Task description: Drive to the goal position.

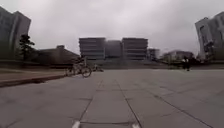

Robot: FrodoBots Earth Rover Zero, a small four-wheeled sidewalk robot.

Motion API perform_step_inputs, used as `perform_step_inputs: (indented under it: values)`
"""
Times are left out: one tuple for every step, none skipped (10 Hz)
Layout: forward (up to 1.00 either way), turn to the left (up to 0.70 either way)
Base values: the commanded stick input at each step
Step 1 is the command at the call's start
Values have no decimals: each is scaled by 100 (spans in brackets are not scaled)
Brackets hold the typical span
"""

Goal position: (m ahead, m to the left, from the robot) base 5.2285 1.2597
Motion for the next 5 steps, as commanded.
perform_step_inputs:
  values:
    - [68,-1]
    - [68,-1]
    - [68,-1]
    - [68,-1]
    - [68,-1]
